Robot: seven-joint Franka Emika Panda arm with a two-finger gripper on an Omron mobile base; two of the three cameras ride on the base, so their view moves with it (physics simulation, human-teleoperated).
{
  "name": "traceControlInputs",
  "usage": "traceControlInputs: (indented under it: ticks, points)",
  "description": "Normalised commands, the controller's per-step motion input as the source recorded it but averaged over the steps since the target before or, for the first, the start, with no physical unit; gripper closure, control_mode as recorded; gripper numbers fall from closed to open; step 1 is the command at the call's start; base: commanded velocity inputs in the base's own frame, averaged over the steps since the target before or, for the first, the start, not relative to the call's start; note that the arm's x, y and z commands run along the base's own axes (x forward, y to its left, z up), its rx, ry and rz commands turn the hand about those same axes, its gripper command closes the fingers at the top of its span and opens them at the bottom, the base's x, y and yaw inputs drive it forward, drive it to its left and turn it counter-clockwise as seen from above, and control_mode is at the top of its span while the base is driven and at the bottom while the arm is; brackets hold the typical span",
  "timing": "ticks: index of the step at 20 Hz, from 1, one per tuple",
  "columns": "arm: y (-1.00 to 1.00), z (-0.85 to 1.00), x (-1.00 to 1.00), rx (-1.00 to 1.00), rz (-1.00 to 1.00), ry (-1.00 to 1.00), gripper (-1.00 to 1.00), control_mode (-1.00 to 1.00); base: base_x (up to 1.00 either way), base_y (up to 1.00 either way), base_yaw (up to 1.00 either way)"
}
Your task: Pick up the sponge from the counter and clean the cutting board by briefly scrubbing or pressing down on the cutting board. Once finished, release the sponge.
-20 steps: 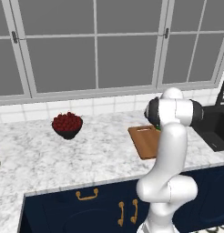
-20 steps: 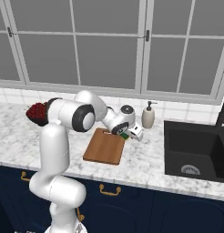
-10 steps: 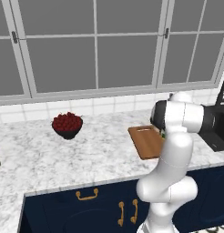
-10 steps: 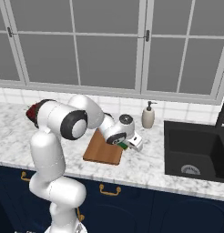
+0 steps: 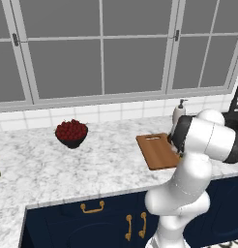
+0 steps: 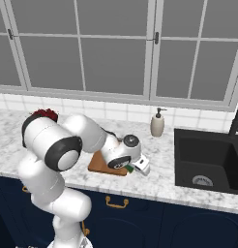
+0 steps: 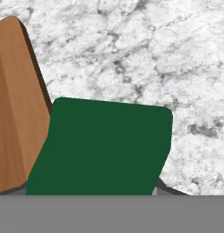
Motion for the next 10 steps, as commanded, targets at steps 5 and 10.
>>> traceControlInputs:
  ticks: [5,10]
  points:
    - [0.35,-0.01,-0.53,0.00,0.00,0.00,1.00,-1.00,0.00,0.00,0.00]
    - [0.23,0.29,-0.01,-0.02,0.00,0.00,1.00,-1.00,0.00,0.00,0.00]
